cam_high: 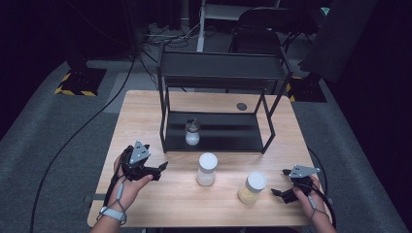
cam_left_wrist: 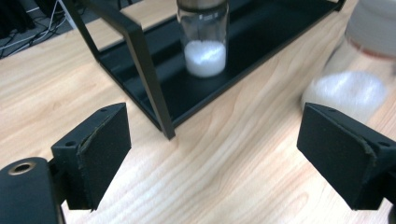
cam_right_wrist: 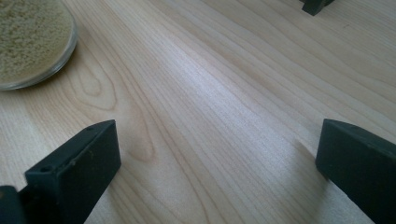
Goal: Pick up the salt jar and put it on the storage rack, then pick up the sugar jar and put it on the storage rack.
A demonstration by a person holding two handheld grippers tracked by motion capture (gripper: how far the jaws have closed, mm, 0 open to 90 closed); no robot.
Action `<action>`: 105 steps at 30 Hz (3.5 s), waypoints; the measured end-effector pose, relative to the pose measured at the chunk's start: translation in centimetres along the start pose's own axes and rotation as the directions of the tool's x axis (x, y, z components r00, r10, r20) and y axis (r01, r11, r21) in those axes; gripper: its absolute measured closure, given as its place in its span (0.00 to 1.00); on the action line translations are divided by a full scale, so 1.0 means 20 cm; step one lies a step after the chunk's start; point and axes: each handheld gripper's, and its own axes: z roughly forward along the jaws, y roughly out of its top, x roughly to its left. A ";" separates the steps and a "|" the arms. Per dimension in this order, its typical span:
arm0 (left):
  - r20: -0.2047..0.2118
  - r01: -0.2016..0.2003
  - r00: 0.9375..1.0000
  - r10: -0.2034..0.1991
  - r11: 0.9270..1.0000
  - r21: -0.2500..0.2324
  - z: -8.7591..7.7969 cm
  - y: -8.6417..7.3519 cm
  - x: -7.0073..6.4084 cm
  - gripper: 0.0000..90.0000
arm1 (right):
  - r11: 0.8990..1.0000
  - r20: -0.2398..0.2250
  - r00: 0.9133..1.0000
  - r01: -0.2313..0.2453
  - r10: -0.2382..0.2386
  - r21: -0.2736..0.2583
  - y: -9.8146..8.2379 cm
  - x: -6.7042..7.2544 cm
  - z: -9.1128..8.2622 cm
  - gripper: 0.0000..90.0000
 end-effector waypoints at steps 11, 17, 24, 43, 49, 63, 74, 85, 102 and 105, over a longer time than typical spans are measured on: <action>0.004 0.007 1.000 -0.007 0.999 0.037 0.03 -0.12 -0.01 0.10 | 1.000 0.000 1.000 0.000 0.000 0.000 0.00 0.00 0.00 0.00; -0.006 0.000 1.000 0.000 0.998 0.063 0.04 -0.17 -0.03 0.09 | 1.000 0.000 1.000 0.000 0.000 0.000 0.00 0.00 0.00 0.00; -0.013 0.018 1.000 -0.017 0.996 0.085 0.05 -0.22 -0.04 0.09 | 1.000 0.000 1.000 0.000 0.000 0.000 0.00 0.00 0.00 0.00; -0.025 0.048 0.999 -0.044 0.986 0.160 0.08 -0.30 -0.04 0.09 | 1.000 0.000 1.000 0.000 0.000 0.000 0.00 0.00 0.00 0.00; -0.031 0.072 0.997 -0.068 0.978 0.195 0.10 -0.31 -0.04 0.08 | 1.000 0.000 1.000 0.000 0.000 0.000 0.00 0.00 0.00 0.00; -0.015 0.115 0.993 -0.114 0.970 0.215 0.11 -0.30 0.00 0.05 | 1.000 0.000 1.000 0.000 0.000 0.000 0.00 0.00 0.00 0.00; -0.010 0.109 0.994 -0.109 0.970 0.219 0.11 -0.30 0.00 0.04 | 1.000 0.000 1.000 -0.002 0.002 0.001 0.00 0.00 0.00 0.00; -0.014 0.113 0.993 -0.113 0.969 0.218 0.11 -0.30 -0.01 0.04 | 1.000 -0.005 1.000 -0.013 0.013 -0.003 0.00 -0.01 0.00 0.01; -0.014 0.112 0.994 -0.112 0.969 0.219 0.11 -0.30 -0.01 0.04 | 0.997 -0.026 1.000 0.013 -0.016 -0.080 0.12 -0.04 -0.18 0.04; -0.014 0.114 0.993 -0.113 0.969 0.219 0.11 -0.30 -0.01 0.04 | 0.996 -0.030 0.999 0.020 -0.023 -0.086 0.14 -0.05 -0.22 0.04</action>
